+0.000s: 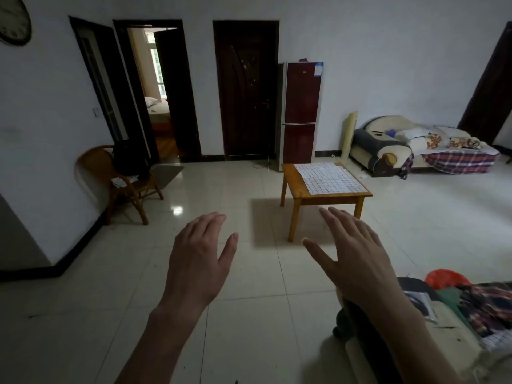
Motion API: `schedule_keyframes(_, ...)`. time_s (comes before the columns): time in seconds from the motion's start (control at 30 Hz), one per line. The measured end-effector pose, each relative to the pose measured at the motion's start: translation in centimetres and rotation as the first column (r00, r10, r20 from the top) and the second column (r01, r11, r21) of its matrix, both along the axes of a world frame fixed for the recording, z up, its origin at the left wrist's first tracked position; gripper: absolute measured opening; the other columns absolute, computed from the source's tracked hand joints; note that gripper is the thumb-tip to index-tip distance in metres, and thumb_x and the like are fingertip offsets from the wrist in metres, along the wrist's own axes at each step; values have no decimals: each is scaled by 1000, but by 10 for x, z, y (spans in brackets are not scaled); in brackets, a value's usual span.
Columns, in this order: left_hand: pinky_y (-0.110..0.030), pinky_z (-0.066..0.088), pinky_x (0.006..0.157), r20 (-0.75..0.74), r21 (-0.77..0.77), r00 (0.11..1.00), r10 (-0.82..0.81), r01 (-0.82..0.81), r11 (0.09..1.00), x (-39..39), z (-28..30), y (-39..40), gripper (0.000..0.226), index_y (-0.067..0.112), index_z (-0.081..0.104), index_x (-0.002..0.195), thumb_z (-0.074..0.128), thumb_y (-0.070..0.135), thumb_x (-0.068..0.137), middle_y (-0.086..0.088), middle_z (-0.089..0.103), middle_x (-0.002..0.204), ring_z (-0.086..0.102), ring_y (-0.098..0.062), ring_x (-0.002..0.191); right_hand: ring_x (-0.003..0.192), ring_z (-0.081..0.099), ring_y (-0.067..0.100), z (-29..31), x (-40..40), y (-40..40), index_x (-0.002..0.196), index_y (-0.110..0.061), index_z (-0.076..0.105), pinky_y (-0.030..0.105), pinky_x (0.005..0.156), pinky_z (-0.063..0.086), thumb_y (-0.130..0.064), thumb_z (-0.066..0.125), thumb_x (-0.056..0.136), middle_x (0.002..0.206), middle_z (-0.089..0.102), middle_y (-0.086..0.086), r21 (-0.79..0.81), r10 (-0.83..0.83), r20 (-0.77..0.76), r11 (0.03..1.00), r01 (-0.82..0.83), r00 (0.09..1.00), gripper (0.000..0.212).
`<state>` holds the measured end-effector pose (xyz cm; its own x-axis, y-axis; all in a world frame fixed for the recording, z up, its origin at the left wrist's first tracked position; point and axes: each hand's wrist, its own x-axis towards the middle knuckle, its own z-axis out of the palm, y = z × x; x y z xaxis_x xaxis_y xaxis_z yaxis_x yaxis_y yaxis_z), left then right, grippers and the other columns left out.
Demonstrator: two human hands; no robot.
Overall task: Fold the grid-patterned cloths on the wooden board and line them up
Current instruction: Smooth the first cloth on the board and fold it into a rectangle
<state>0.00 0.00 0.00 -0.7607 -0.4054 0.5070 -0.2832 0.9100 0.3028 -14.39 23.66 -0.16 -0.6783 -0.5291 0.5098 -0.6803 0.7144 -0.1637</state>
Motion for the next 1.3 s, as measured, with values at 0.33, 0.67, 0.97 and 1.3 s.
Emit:
schedule_keyframes(0.33, -31, 33, 110, 19, -30, 999, -34, 35, 999, -136, -9, 2, 66, 17, 59, 143, 29, 58, 101, -3, 62, 143, 55, -20, 134, 144, 49, 26, -10, -130, 0, 152, -17, 48, 50, 118, 37, -73, 31, 100, 155, 53, 6, -20, -38, 8, 999, 38, 999, 78)
schedule_keyframes(0.67, -32, 34, 109, 92, 7, 991, -102, 102, 995, -245, -26, -6, 66, 16, 58, 143, 30, 58, 100, -5, 63, 143, 57, -21, 132, 146, 48, 27, -25, -222, -4, 152, -17, 48, 45, 121, 24, -70, 34, 101, 157, 52, 7, 31, -121, 43, 992, 120, 992, 75)
schedule_keyframes(0.97, -34, 37, 108, 77, 31, 982, -174, 172, 985, -376, -41, -43, 63, 15, 59, 141, 31, 57, 102, -6, 64, 140, 59, -22, 130, 146, 47, 26, -26, -329, -39, 152, -16, 47, 47, 122, 30, -72, 27, 101, 156, 52, 6, 47, -181, 60, 983, 179, 982, 79)
schedule_keyframes(1.3, -33, 36, 107, 24, 36, 969, -244, 243, 969, -536, -22, -100, 57, 16, 61, 140, 38, 52, 103, -5, 65, 139, 59, -21, 130, 151, 40, 22, -4, -469, -100, 158, -21, 38, 39, 123, 19, -75, 21, 99, 162, 44, 3, 92, -266, 56, 961, 261, 962, 82)
